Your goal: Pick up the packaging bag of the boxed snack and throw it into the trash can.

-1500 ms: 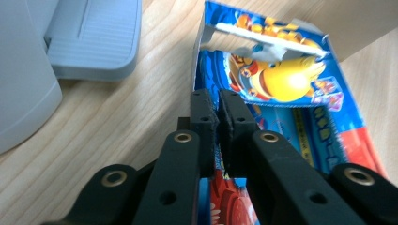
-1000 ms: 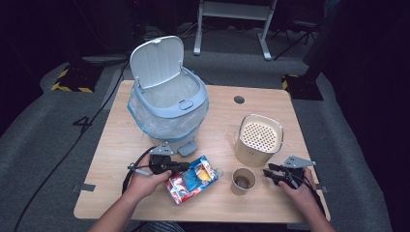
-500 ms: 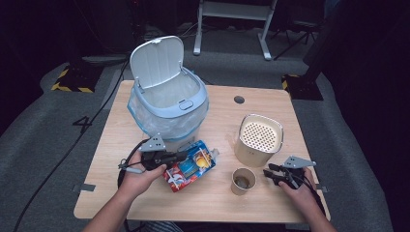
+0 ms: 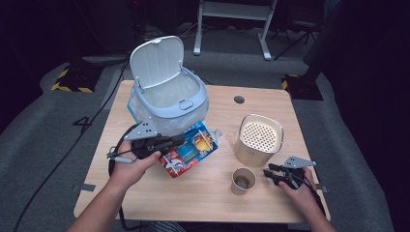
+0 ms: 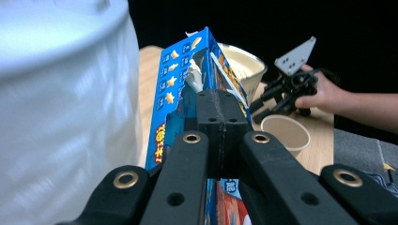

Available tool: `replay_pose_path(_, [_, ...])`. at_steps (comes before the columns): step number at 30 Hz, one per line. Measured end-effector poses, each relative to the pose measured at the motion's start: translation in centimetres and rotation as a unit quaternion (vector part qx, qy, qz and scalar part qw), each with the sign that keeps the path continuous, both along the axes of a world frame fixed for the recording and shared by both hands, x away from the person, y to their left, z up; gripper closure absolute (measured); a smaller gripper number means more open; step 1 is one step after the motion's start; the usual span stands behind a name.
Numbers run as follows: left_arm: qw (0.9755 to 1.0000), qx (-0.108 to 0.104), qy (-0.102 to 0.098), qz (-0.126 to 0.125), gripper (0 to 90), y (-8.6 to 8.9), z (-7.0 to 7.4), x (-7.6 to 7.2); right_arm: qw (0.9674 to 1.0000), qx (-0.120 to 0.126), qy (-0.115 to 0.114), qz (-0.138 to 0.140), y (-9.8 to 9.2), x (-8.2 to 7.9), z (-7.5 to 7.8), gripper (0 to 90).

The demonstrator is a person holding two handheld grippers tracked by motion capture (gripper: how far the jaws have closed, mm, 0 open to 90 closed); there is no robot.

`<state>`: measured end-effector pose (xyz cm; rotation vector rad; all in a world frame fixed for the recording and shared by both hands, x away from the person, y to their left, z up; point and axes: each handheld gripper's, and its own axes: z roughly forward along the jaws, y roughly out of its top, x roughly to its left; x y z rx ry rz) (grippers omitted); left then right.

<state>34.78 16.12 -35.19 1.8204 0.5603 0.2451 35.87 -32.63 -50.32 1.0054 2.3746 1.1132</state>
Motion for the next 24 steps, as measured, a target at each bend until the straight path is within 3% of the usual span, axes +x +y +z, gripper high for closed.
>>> replay_pose_path(10, [0.9986,-0.013,-0.05,0.004,90.0,0.6,5.0,0.3,1.0,-0.001,0.0,0.0,0.0,0.0,0.0,60.5])
replay_pose_path(19, [0.9976,-0.011,-0.069,0.006,90.0,-0.5,8.7,0.7,1.0,-0.001,-0.001,-0.001,0.0,0.0,0.0,60.5])
replay_pose_path(24, [0.9966,-0.012,-0.081,0.014,90.0,-0.9,10.0,1.1,1.0,0.0,0.0,-0.001,0.0,0.0,0.0,60.5])
